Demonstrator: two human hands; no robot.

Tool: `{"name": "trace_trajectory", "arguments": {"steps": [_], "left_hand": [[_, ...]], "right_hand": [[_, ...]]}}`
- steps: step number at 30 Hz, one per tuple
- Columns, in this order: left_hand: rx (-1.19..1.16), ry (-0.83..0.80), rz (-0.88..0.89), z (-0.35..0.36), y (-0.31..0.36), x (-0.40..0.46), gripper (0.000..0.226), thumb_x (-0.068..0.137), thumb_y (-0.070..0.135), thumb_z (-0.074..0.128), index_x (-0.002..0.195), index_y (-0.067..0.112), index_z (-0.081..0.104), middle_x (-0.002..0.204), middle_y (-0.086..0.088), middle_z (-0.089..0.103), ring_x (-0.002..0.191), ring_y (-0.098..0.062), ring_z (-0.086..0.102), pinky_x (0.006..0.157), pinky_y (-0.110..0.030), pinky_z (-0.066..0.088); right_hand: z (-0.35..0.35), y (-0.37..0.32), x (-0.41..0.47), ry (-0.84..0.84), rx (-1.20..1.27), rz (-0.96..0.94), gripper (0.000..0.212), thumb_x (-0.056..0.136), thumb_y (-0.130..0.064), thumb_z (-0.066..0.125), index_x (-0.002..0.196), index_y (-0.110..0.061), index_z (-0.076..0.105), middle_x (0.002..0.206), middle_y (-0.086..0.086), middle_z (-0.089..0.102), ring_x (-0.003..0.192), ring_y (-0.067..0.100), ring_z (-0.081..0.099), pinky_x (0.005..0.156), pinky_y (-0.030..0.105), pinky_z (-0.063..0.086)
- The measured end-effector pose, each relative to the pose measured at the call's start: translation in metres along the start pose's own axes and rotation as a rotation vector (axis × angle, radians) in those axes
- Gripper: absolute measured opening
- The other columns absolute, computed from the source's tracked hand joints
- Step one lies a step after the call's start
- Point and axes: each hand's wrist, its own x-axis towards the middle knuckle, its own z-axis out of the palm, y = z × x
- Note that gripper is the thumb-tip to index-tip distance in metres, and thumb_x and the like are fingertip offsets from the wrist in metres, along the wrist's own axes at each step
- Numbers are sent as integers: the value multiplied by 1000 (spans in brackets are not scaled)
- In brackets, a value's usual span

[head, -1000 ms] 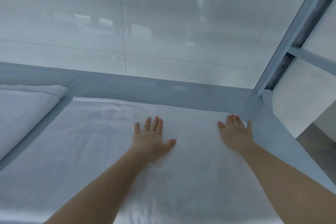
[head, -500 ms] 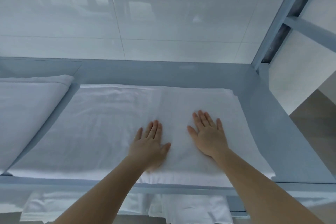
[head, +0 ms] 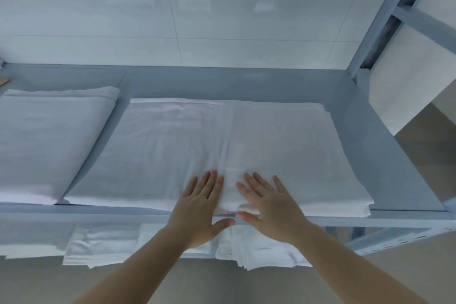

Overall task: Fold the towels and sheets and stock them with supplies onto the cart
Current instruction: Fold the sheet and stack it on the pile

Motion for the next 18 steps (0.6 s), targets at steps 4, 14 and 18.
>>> {"name": "trace_trajectory", "arguments": {"steps": [4, 14, 18], "left_hand": [[25, 28, -41, 8, -4, -9, 96, 82, 78, 13, 148, 20, -25, 157, -2, -26, 145, -21, -24, 120, -40, -10], [40, 56, -37, 4, -5, -5, 82, 90, 59, 32, 153, 18, 2, 161, -6, -1, 148, -27, -9, 117, -49, -13], [38, 82, -48, -4, -21, -11, 86, 84, 68, 48, 152, 20, 25, 156, -14, 23, 145, -36, 19, 118, -54, 13]], "right_hand": [[12, -19, -5, 101, -124, 96, 74, 90, -67, 33, 153, -31, 17, 160, 0, 10, 148, 25, 13, 117, 55, 9], [11, -84, 13, 219, -124, 54, 68, 82, -37, 68, 141, -10, 46, 147, 3, 44, 137, 16, 40, 110, 43, 37], [11, -77, 18, 224, -107, 95, 72, 83, -48, 66, 140, -8, 47, 146, 9, 44, 137, 23, 41, 110, 41, 36]]}}
